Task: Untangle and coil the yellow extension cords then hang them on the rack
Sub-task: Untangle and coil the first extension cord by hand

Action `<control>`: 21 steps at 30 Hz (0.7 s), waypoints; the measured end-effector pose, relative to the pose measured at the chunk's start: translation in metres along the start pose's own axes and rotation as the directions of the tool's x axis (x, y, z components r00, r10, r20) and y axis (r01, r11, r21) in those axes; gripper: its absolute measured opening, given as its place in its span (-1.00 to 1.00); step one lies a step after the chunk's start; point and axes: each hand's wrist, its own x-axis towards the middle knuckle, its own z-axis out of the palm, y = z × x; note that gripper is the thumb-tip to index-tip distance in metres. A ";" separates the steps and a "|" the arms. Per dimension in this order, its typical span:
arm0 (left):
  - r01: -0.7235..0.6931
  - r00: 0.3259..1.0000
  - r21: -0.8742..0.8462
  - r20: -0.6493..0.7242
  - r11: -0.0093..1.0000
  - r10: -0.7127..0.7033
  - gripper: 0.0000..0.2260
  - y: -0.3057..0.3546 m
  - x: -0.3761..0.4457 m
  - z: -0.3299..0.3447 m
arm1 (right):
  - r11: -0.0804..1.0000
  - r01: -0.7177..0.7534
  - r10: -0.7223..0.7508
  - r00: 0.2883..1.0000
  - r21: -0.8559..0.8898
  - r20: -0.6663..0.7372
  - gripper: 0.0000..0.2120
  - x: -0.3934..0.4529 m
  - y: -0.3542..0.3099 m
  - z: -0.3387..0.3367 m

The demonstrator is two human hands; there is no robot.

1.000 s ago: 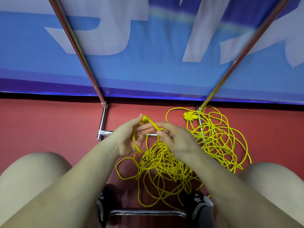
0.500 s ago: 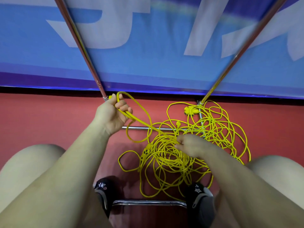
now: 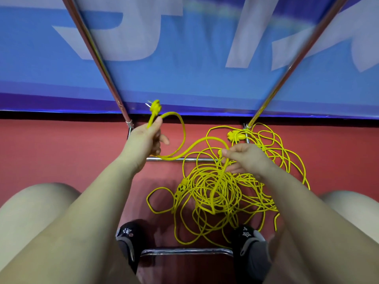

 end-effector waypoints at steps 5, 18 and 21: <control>-0.050 0.996 0.241 0.085 0.969 0.030 -0.71 -0.014 -0.004 0.016 | 0.929 -0.156 0.133 0.987 0.335 0.090 -0.85 -0.002 -0.015 0.004; 0.129 0.911 0.241 0.354 0.962 -0.211 -0.78 -0.033 -0.011 0.051 | 0.504 -0.107 0.207 0.978 0.857 0.001 -0.86 0.007 -0.035 0.003; 0.065 0.917 0.260 0.365 0.964 -0.160 -0.81 -0.031 -0.013 0.052 | 0.461 -0.071 0.184 0.983 0.885 -0.017 -0.89 0.010 -0.035 -0.003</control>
